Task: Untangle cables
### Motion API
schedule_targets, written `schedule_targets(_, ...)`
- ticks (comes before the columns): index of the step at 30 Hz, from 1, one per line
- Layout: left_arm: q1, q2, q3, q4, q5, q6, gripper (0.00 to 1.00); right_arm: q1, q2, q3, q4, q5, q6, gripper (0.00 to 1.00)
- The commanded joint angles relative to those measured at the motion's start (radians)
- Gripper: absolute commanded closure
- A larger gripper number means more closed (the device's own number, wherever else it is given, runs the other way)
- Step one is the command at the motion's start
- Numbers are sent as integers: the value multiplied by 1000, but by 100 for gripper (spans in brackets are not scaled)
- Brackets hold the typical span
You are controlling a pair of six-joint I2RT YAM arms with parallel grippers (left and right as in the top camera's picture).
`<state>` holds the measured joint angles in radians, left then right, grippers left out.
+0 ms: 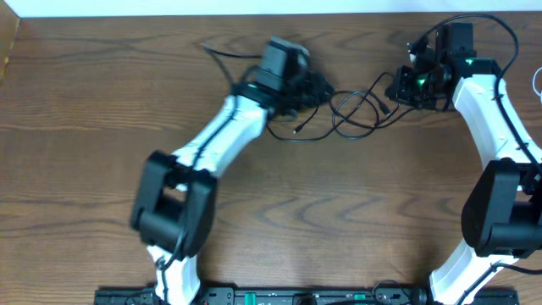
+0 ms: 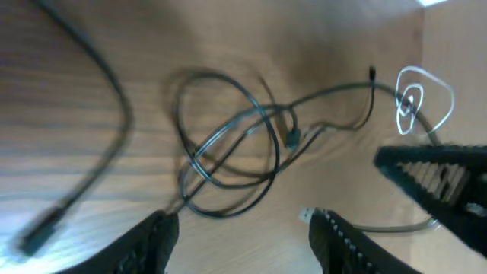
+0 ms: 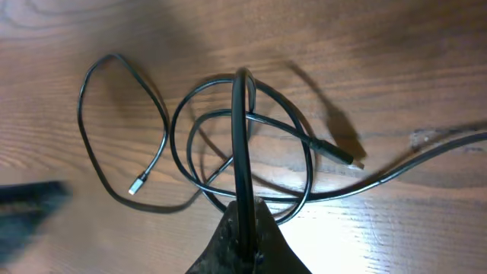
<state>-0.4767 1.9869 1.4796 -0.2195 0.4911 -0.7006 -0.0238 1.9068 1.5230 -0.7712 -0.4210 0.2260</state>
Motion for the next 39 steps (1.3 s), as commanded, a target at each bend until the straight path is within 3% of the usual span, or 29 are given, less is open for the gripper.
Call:
schedule_targets(1, -55, 119, 11, 138, -14, -130, 40, -3, -6, 2, -8, 5, -18, 99)
schedule_targets(5, -86, 204, 11, 224, -55, -201, 45, -3, -6, 2, -13, 5, -19, 99)
schedule_targets(15, -129, 233, 11, 225, -201, -203, 51, -2, -6, 2, -16, 4, -22, 99)
schedule_targets(28, -165, 245, 11, 153, -284, -195, 66, -2, -6, 2, -21, 4, -23, 99)
schedule_targets(37, -165, 272, 11, 132, -375, -191, 67, -2, -6, 2, -26, 4, -23, 99)
schedule_targets(39, -164, 286, 11, 117, -394, -183, 74, -2, -6, 2, -26, 4, -23, 99)
